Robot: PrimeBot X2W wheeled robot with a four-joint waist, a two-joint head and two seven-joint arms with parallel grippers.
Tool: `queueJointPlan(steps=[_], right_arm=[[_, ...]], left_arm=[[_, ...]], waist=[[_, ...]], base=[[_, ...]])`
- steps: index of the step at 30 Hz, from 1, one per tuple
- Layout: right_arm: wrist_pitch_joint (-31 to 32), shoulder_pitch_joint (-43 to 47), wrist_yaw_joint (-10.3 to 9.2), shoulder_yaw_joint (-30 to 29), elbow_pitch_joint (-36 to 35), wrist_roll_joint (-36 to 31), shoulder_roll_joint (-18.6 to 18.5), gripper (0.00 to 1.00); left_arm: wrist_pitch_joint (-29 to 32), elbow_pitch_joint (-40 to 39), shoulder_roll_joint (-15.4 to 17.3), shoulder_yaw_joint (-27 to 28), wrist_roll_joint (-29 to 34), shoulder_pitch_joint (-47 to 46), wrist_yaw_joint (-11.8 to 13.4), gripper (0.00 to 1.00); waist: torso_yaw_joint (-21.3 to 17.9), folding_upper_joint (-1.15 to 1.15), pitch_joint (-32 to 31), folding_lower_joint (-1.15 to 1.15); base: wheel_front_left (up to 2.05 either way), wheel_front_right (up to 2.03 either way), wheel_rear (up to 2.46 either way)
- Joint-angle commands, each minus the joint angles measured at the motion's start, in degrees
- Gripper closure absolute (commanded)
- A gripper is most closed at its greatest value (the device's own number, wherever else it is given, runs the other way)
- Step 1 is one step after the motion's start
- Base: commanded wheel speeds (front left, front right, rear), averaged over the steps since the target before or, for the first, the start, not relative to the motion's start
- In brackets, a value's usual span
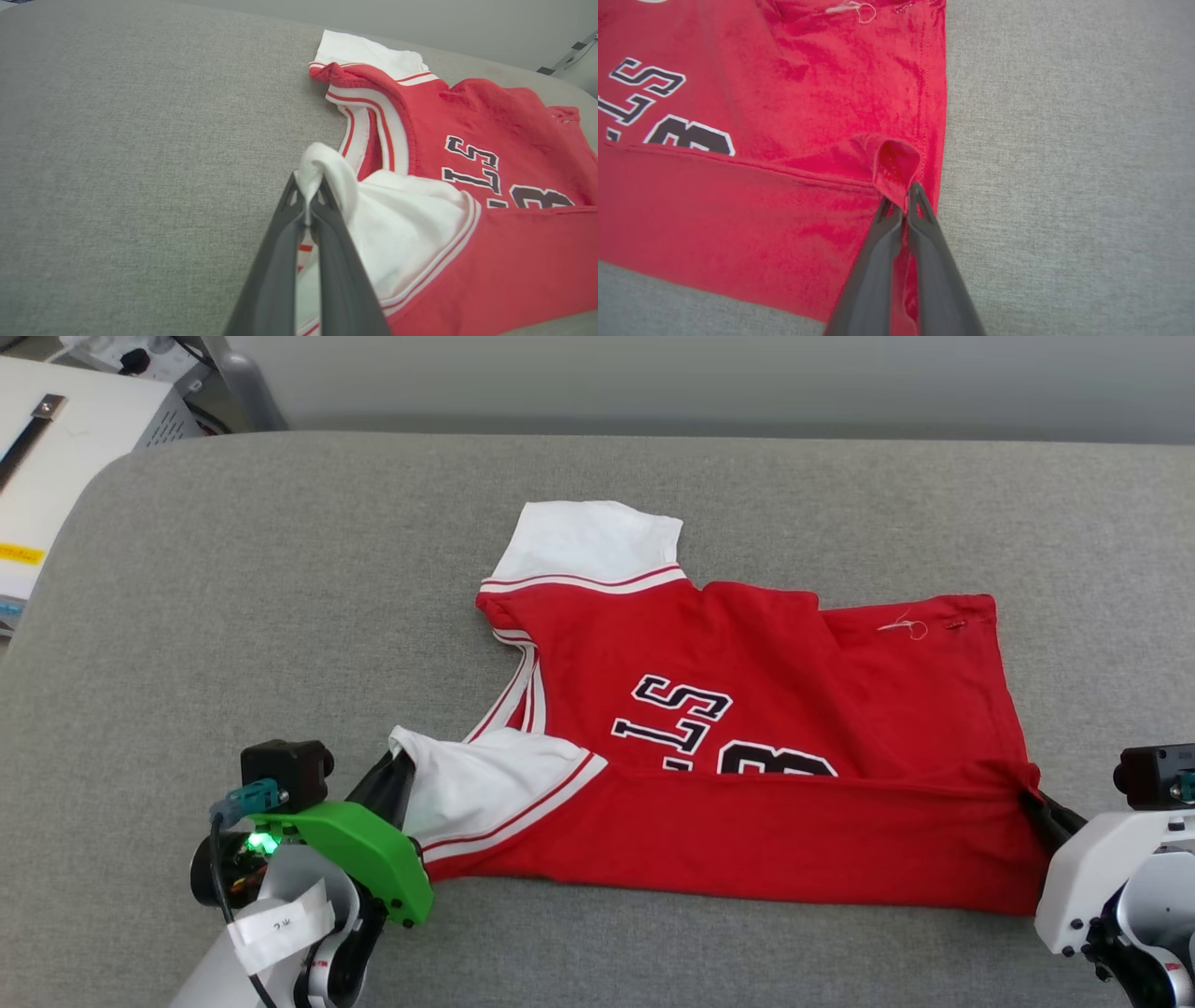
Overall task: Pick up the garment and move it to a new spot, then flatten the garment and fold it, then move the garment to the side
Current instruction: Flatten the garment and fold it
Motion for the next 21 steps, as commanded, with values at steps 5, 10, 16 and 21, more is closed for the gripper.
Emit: queueJointPlan(steps=[5, 10, 16, 21], right_arm=[[-2.52, -3.23, -0.06, 2.32, 5.57, 0.43, -0.9, 1.0], [-5.9, -4.23, -0.06, 5.08, 9.88, 1.33, -0.93, 0.55], [-12.23, -4.2, -0.06, 7.41, 12.25, 4.21, -1.24, 0.0], [-23.3, -2.24, -0.06, 5.66, 11.71, 3.22, -0.06, 0.0]], left_arm=[[-0.56, 8.33, -2.19, -1.41, -0.74, -4.56, -3.03, 1.0], [-1.11, 14.46, -3.77, -2.36, -1.1, -6.54, -4.49, 0.67], [-2.79, 18.05, -4.76, -2.5, -1.33, -7.45, -4.98, 0.0], [-4.44, 18.59, -3.59, -1.86, -0.92, -7.53, -4.22, 0.0]], waist=[[0.33, 0.0, 3.44, 0.0], [0.61, 0.0, 3.52, 0.0], [0.81, 0.0, 2.03, 0.0], [1.0, 0.0, -1.54, 0.0]], base=[[0.0, 0.0, 0.0], [0.0, 0.0, 0.0], [0.0, 0.0, 0.0], [0.0, 0.0, 0.0]])
